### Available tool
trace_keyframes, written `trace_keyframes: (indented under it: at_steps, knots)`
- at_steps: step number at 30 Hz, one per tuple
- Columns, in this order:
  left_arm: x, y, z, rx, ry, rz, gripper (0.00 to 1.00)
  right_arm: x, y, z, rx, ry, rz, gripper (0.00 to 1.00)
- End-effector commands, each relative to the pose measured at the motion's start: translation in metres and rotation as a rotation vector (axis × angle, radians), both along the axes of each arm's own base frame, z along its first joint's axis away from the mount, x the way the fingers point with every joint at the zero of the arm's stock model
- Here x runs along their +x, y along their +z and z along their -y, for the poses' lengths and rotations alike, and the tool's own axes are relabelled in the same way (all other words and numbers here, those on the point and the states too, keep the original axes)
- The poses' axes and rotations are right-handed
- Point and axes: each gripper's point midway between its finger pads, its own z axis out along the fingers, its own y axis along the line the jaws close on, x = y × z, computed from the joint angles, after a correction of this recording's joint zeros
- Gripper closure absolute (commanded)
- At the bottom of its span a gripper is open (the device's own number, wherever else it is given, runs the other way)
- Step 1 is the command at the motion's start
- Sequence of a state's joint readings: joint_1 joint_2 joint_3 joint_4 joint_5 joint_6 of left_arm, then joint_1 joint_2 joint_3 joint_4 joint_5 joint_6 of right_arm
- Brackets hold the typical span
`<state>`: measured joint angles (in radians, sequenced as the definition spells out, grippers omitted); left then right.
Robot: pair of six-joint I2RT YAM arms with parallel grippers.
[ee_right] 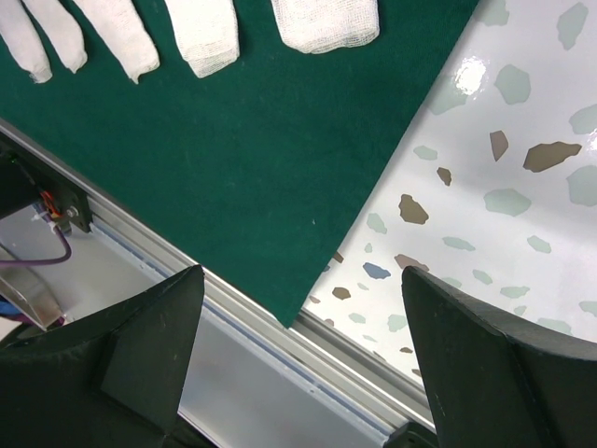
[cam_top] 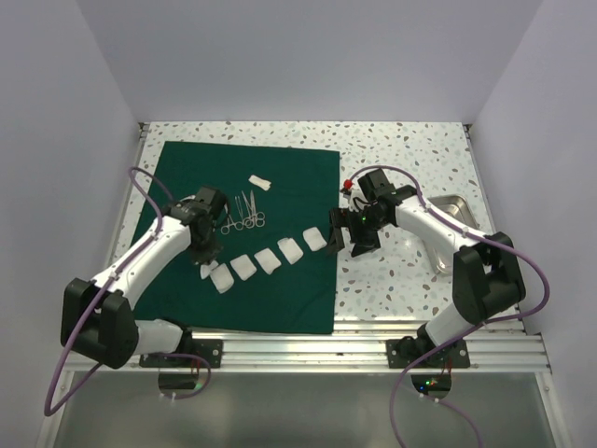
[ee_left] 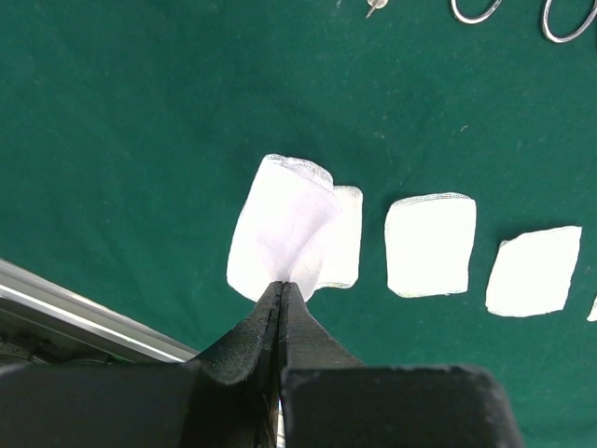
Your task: Prepare the surgical pack
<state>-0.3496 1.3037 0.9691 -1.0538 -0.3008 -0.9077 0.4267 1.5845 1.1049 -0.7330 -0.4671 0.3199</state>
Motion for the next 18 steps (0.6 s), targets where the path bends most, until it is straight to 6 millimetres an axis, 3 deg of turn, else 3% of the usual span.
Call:
trace_keyframes:
  at_steps: [1,18]
  knots:
    - [0.005,-0.003,0.007,-0.029,0.026,0.018,1.0,-0.001,0.009,-0.004,0.034,0.027,0.03,0.09]
    - [0.003,-0.018,0.02,-0.083,0.105,-0.031,1.0,-0.002,0.008,-0.004,0.032,0.03,0.024,0.09]
